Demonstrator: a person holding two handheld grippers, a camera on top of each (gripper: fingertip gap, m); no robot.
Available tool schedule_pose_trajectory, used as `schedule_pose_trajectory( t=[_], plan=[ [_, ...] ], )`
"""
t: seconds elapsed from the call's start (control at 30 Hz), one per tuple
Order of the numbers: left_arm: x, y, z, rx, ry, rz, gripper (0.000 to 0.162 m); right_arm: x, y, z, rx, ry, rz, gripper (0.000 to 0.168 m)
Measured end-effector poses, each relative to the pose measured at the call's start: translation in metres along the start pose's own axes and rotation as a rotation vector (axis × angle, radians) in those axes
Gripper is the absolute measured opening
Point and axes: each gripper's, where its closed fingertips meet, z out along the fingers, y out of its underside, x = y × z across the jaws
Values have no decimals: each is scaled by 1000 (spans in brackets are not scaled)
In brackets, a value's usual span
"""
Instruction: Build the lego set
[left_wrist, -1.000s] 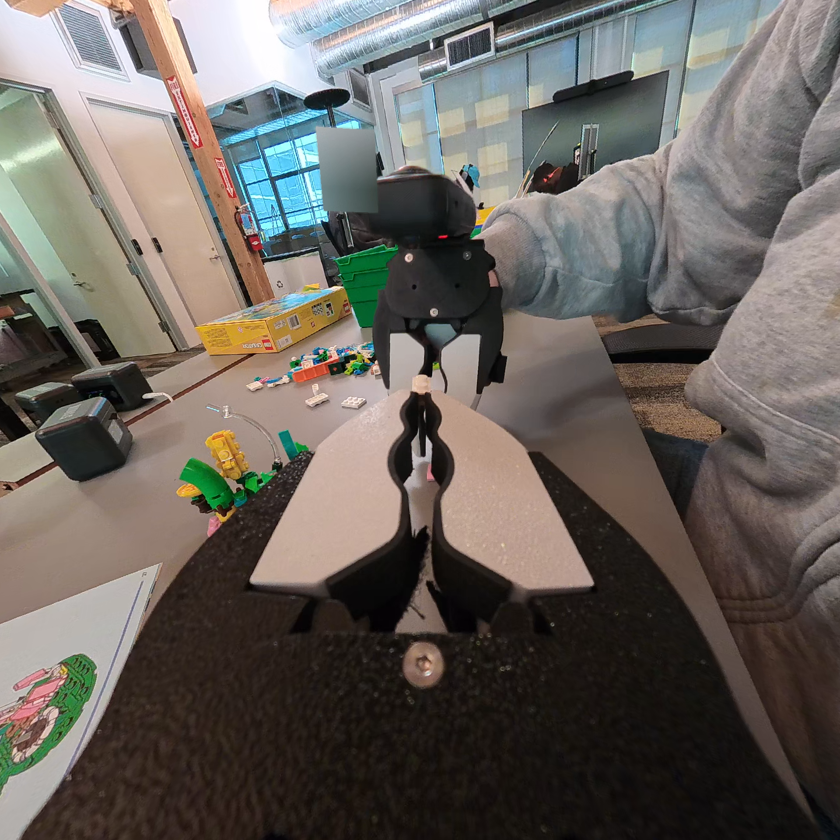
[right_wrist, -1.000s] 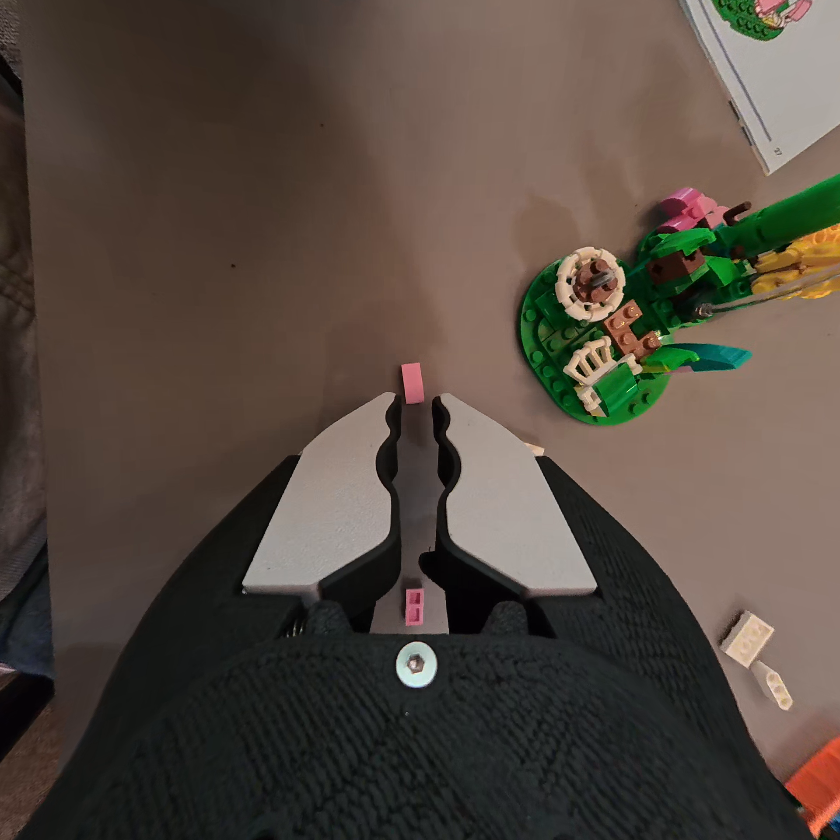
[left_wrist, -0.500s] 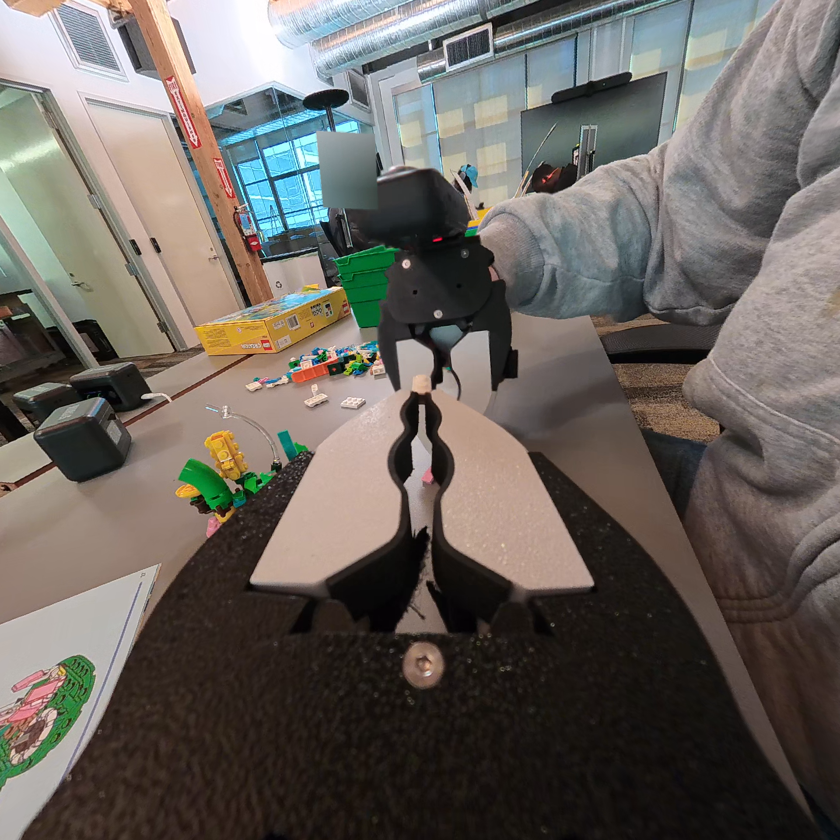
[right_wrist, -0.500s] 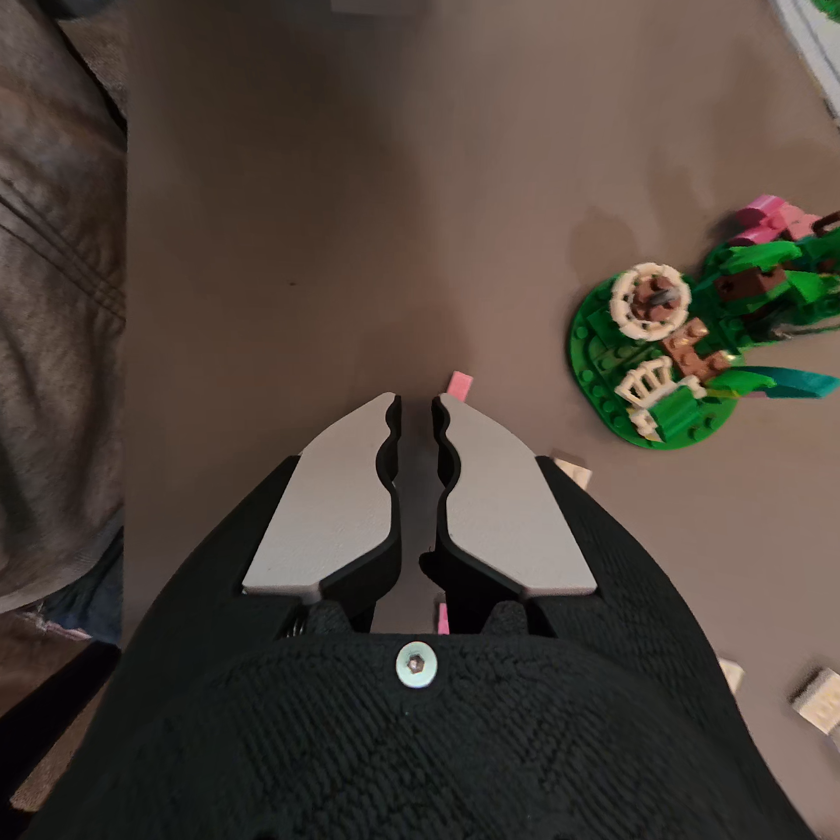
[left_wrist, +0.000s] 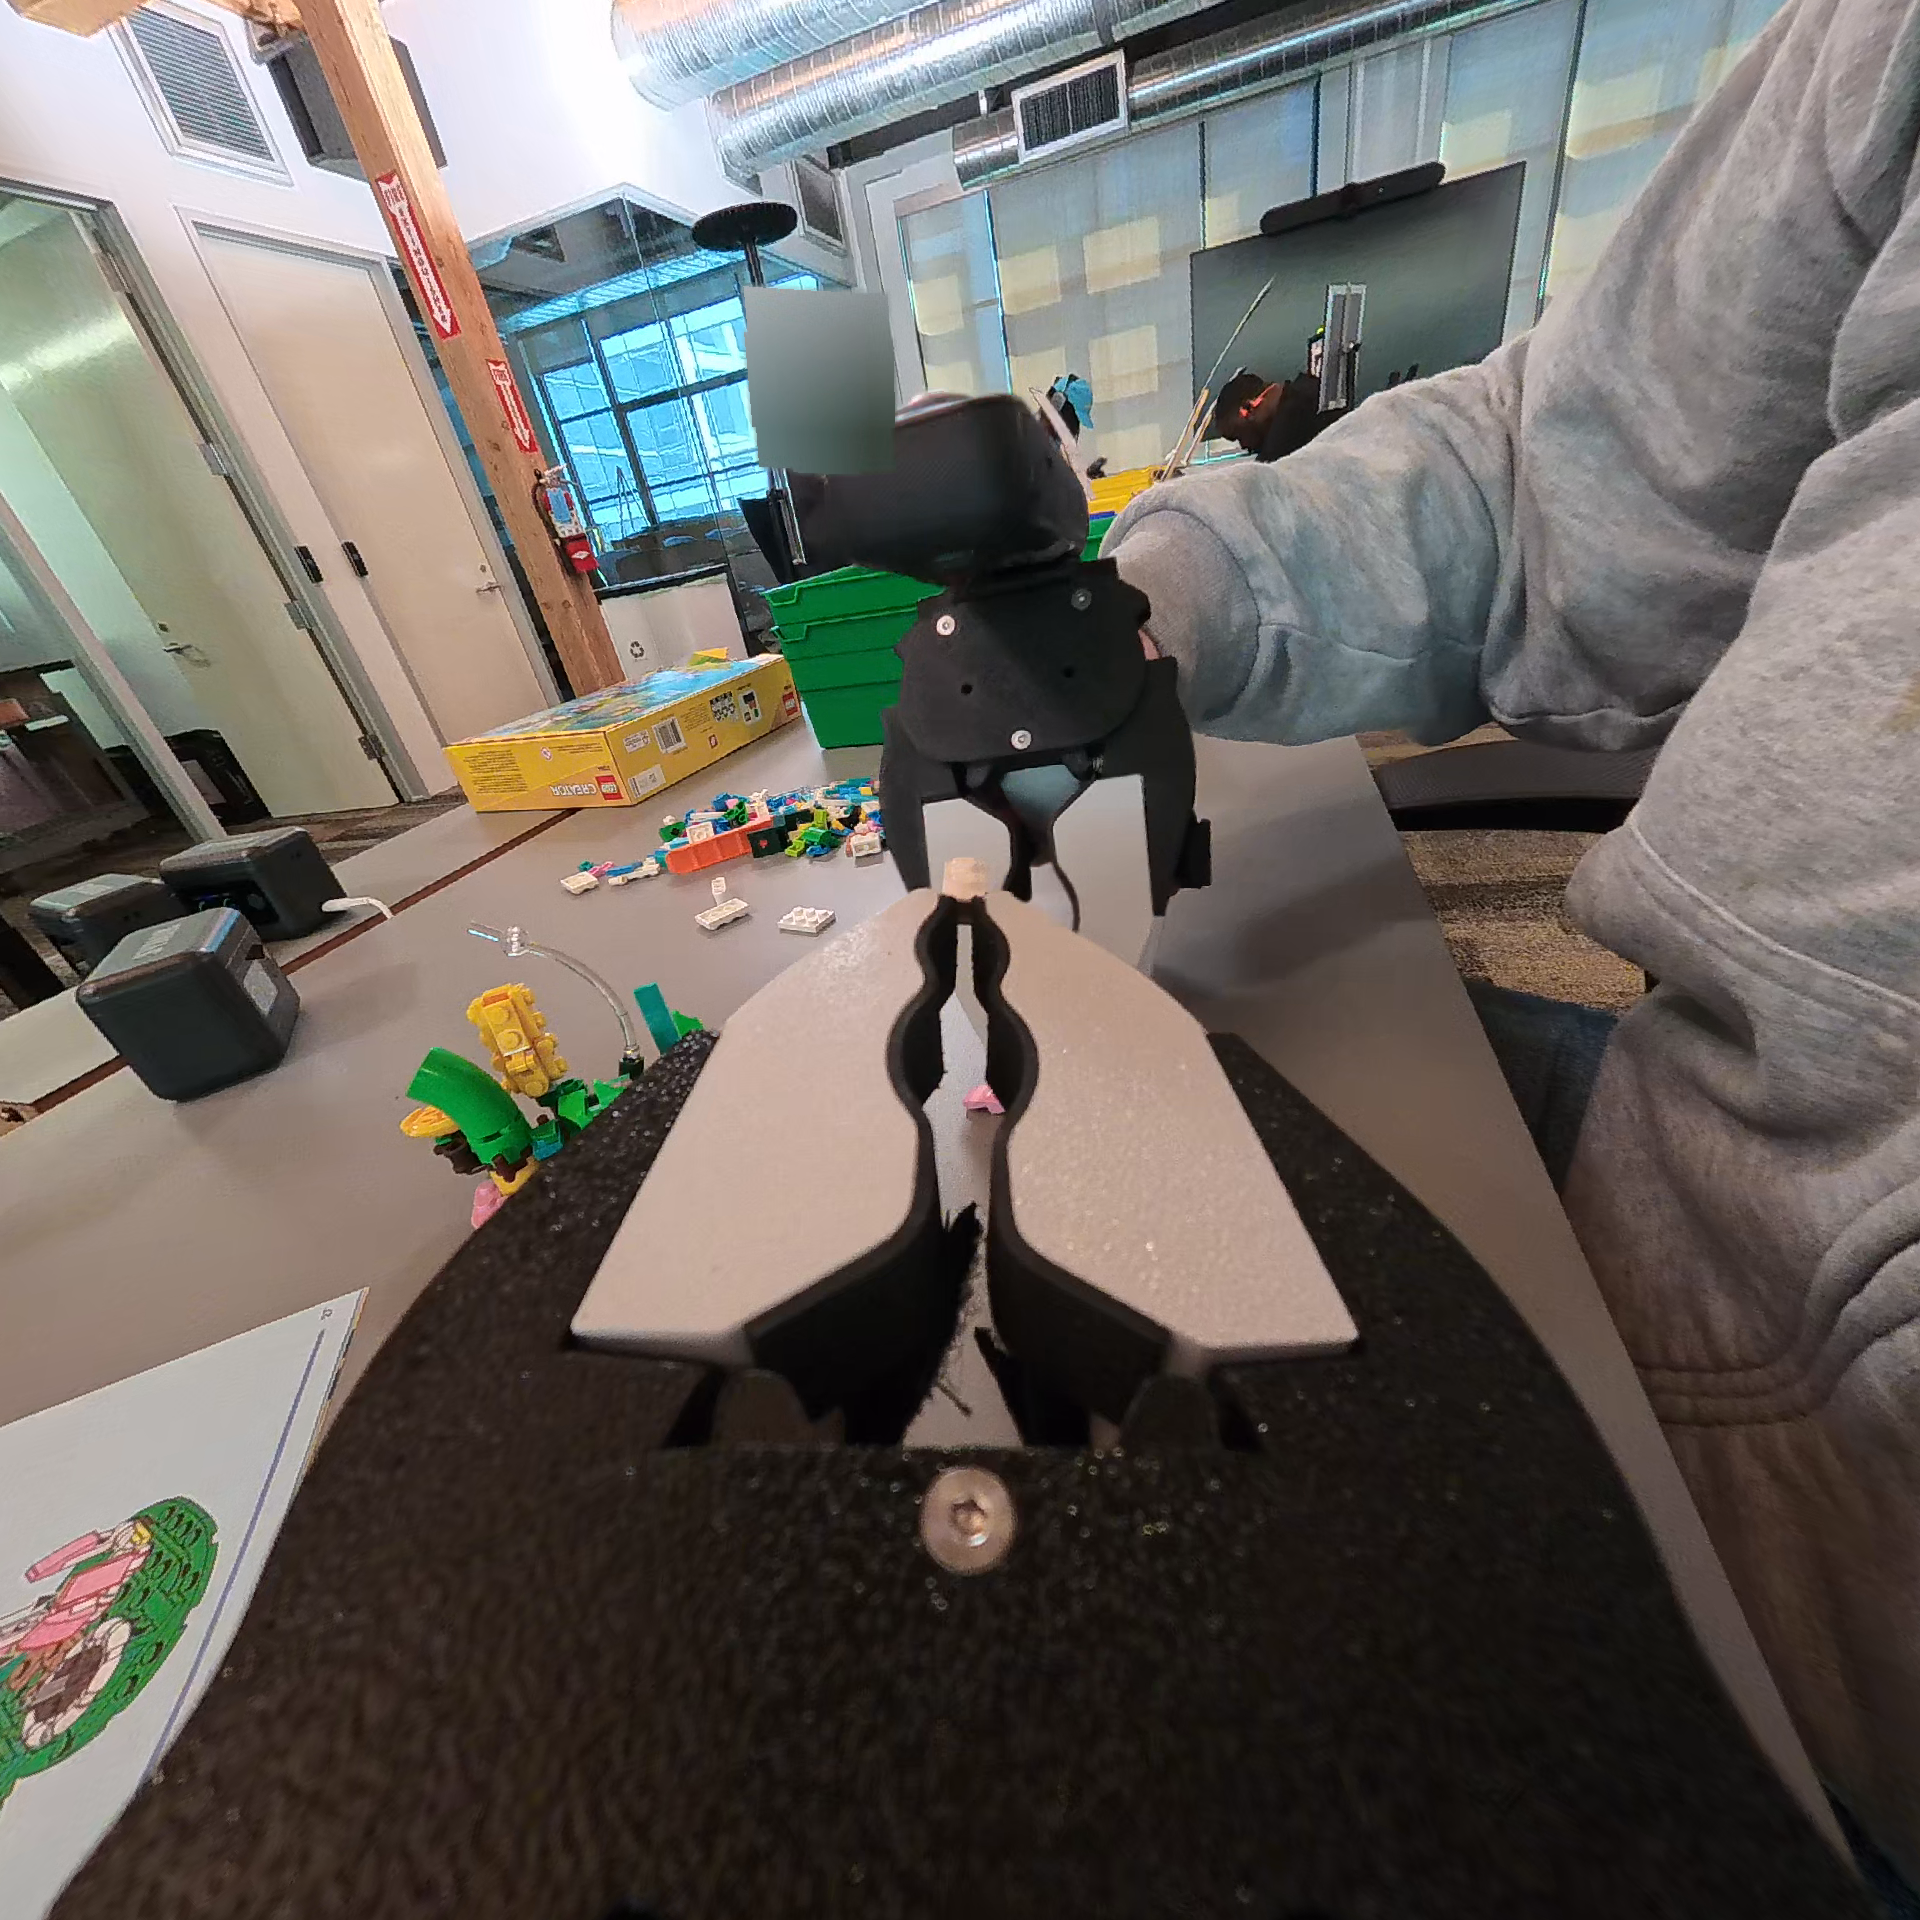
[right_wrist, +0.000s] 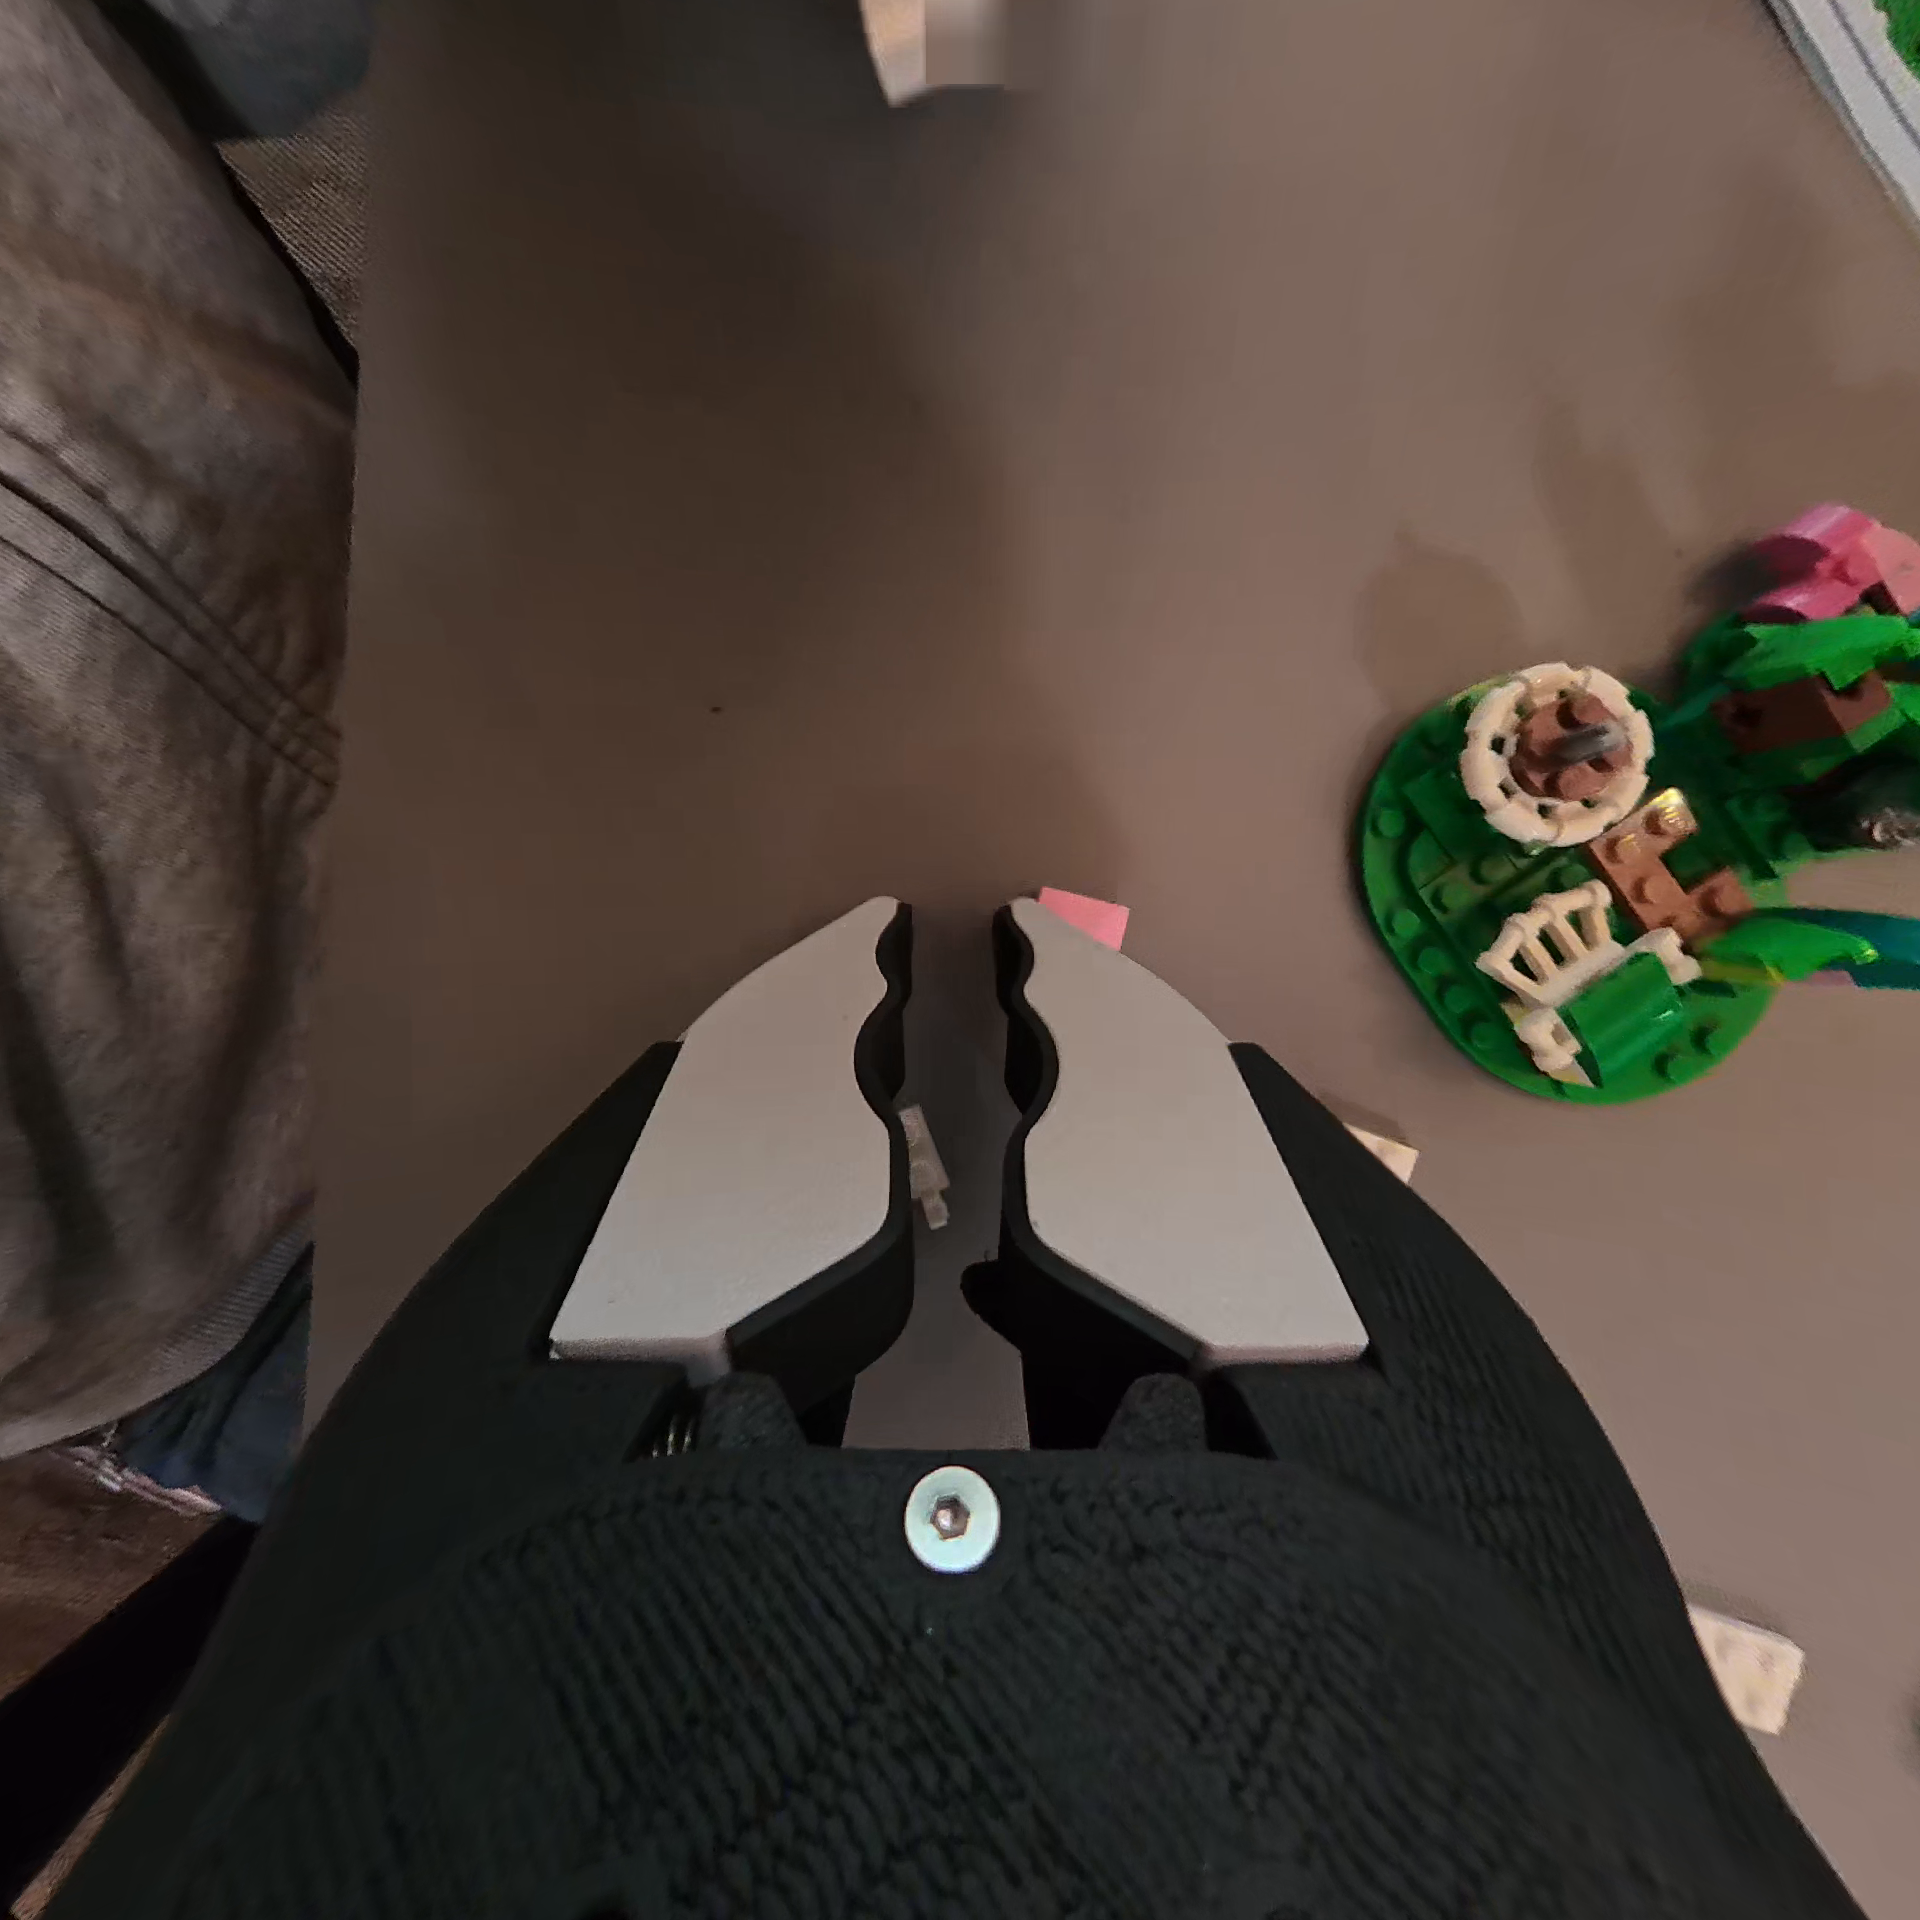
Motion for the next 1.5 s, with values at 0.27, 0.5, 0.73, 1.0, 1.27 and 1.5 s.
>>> schedule_pose_trajectory(
  t=[0.27, 0.5, 0.73, 1.0, 1.27, 1.5],
  plan=[
    [1, -1, 0, -1, 4, -1, 2, 9, -1, -10, -49, 47, -500, 17],
    [1, -1, 0, -4, 8, 0, 2, 16, 3, -6, -229, -41, -811, 20],
    [2, -1, 0, -2, 11, -1, 2, 20, 3, 0, -287, -108, -873, 19],
    [2, -2, 0, -1, 12, -3, 2, 19, 2, 3, -291, -142, -803, 8],
    [0, -2, 0, -8, -8, -1, 2, 33, -15, -21, -203, -68, -483, 7],
    [-17, -3, -4, -15, -144, 67, 2, 36, -58, -59, -43, 28, -293, 7]
  ],
)
